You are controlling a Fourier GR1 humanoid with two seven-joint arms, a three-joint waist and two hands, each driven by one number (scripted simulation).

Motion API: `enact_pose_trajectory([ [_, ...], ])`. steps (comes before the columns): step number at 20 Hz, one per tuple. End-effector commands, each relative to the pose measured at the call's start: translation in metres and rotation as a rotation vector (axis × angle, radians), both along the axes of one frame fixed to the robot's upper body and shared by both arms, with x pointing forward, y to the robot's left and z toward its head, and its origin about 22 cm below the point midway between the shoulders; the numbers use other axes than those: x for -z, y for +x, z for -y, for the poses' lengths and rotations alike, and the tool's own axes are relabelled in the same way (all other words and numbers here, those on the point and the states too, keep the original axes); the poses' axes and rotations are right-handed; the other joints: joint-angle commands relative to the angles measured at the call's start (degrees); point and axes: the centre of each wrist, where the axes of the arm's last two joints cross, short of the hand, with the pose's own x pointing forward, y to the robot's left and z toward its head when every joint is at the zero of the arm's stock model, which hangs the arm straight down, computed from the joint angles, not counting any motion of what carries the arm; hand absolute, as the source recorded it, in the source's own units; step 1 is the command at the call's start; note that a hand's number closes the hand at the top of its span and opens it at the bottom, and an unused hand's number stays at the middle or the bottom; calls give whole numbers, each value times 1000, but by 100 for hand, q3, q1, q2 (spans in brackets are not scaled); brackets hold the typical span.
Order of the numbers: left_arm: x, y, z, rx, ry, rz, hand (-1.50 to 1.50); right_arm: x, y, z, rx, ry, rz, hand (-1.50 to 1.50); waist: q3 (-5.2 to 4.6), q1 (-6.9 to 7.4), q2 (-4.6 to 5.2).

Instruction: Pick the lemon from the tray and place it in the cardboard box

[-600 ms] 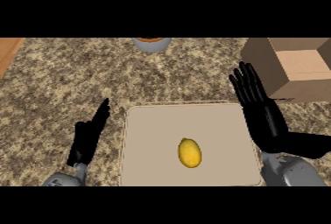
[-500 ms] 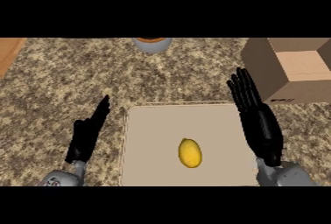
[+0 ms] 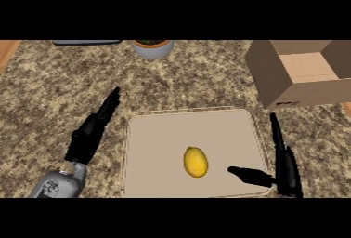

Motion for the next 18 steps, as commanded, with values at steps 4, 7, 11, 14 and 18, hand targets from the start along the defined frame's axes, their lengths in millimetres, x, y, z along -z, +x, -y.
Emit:
enact_pose_trajectory([
  [4,-14,4,2,70,5,49,0,44,-54,28,-10,-524,5,-150,-18,86,-14],
  [7,-11,3,3,71,9,35,0,39,-62,20,20,-562,5,-150,-18,25,-19],
  [11,-12,5,-11,53,23,43,0,25,-66,7,-1,-573,-95,-150,-42,39,-16],
  [14,-13,6,-8,77,10,35,0,19,-80,-23,-60,-556,-206,-150,-22,101,22],
  [18,-16,4,-5,95,3,44,0,-6,-85,-55,-67,-541,-311,-150,3,190,14],
])
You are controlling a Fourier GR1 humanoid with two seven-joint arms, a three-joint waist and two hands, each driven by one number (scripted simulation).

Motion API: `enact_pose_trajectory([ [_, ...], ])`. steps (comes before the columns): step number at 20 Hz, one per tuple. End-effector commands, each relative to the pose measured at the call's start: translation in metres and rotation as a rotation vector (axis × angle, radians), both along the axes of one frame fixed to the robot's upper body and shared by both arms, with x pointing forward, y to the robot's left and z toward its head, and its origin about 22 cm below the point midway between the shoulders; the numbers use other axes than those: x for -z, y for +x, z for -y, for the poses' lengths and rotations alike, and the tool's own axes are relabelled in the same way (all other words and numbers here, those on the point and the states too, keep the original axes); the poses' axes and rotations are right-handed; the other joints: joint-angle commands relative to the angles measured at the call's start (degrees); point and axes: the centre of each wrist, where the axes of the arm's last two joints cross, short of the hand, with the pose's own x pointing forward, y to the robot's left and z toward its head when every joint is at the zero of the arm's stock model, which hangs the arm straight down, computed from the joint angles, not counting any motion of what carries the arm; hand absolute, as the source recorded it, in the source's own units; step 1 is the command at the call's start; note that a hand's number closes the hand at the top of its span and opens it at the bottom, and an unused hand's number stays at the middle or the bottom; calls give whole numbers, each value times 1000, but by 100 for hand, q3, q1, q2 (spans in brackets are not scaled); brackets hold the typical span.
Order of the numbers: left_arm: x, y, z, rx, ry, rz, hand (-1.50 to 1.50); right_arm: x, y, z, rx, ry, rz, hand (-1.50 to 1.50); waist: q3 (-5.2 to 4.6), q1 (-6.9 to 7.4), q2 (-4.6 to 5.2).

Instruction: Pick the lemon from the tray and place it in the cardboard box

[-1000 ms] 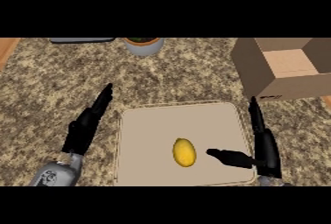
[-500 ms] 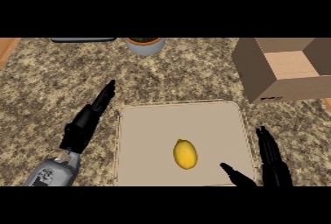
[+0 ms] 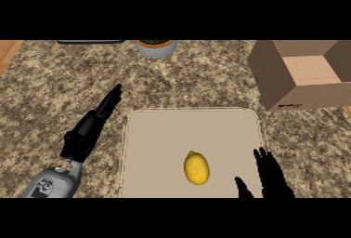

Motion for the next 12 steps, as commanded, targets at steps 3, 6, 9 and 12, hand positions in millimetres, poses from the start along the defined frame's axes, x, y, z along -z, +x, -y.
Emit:
enact_pose_trajectory([
  [3,0,2,5,30,-12,11,0,-44,-6,-58,21,-19,-134,-150,60,108,57],
  [6,6,4,11,26,-6,7,0,-77,-7,-89,80,-32,-154,-150,85,111,66],
  [9,3,10,14,37,-6,19,0,-115,1,-125,121,-24,-137,-150,110,191,83],
  [12,1,7,9,46,-16,-1,0,-130,-1,-155,142,-82,-153,-150,123,233,81],
])
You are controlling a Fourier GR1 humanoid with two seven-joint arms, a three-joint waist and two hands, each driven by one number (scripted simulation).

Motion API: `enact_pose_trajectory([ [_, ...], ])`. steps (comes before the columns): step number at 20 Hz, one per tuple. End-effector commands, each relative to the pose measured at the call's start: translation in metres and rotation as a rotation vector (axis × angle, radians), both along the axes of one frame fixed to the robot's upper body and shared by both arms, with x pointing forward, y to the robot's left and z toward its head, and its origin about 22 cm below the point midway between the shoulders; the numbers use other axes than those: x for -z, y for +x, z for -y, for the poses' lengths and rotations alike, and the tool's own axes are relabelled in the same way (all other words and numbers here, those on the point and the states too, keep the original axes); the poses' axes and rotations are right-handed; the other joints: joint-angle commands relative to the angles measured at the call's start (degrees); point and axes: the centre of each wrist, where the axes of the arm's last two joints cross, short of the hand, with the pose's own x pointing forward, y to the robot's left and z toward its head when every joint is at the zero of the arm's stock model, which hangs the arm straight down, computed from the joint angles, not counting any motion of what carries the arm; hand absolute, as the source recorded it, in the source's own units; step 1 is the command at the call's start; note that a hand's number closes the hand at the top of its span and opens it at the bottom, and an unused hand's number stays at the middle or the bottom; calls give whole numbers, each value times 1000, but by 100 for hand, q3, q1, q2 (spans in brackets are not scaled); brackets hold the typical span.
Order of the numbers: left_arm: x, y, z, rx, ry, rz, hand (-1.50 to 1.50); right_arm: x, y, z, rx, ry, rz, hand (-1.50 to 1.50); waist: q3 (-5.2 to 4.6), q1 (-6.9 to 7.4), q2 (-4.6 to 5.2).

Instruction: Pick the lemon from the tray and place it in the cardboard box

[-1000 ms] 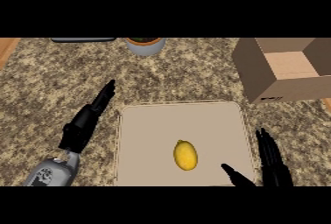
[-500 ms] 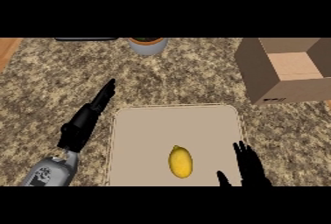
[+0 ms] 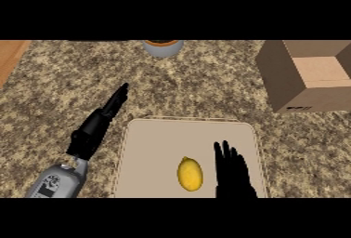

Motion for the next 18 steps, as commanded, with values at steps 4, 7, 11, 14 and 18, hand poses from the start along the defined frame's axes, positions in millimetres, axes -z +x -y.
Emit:
enact_pose_trajectory([
  [4,10,-7,-6,13,-18,-2,0,-11,7,-40,119,-100,-137,-150,32,78,29],
  [7,-14,11,-5,7,-16,11,0,-13,15,-41,133,-102,-159,-150,35,63,34],
  [11,-8,10,2,6,-21,2,0,3,18,-41,146,-99,-172,-150,38,38,32],
  [14,0,-1,7,20,-21,11,0,-6,43,-44,136,-102,-122,-150,38,83,36],
  [18,-10,0,-1,4,-16,11,0,22,36,-48,110,-139,-137,-150,40,76,29],
])
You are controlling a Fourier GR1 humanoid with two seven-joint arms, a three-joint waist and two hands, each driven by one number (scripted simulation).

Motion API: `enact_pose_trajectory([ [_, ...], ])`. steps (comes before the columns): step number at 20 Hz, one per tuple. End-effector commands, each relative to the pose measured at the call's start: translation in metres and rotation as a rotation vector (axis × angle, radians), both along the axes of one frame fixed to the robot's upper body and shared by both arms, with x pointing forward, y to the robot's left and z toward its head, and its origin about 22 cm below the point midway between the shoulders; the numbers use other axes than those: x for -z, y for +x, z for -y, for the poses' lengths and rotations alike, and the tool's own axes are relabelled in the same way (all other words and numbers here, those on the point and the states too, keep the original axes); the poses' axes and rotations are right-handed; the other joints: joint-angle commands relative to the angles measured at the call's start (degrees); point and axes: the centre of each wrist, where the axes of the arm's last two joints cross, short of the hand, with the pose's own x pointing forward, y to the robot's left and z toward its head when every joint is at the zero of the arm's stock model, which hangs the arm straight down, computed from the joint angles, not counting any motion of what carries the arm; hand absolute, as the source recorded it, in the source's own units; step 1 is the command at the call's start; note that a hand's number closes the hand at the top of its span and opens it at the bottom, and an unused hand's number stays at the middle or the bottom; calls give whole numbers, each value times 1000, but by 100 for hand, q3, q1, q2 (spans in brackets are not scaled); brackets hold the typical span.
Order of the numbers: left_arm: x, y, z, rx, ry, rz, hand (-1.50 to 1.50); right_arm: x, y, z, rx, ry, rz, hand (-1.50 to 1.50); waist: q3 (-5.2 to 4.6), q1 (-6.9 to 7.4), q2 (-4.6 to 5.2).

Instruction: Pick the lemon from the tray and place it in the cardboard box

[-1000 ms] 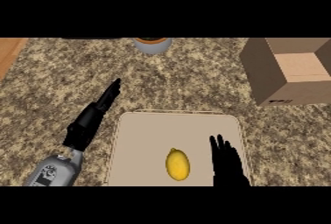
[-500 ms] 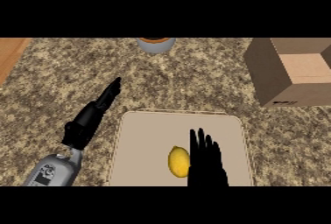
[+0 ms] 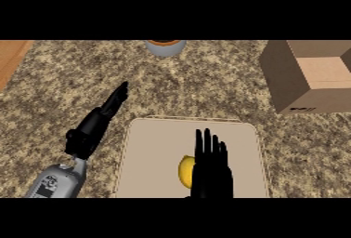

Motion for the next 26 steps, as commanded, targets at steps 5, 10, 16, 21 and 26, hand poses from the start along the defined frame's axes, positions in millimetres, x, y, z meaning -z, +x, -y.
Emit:
enact_pose_trajectory([
  [5,6,3,-3,4,10,-8,0,16,-2,-13,132,-17,-86,-150,3,13,-2],
  [10,5,-3,-10,4,14,-11,0,28,13,-3,120,-23,-147,-150,3,17,0],
  [16,13,6,-4,5,21,-4,0,40,12,-2,137,-29,-180,-150,3,-11,2],
  [21,17,1,-2,5,3,0,0,49,16,-2,130,-28,-192,-150,3,-8,2],
  [26,14,7,12,-3,10,-10,0,41,31,-2,150,-73,-188,-150,2,-17,5],
])
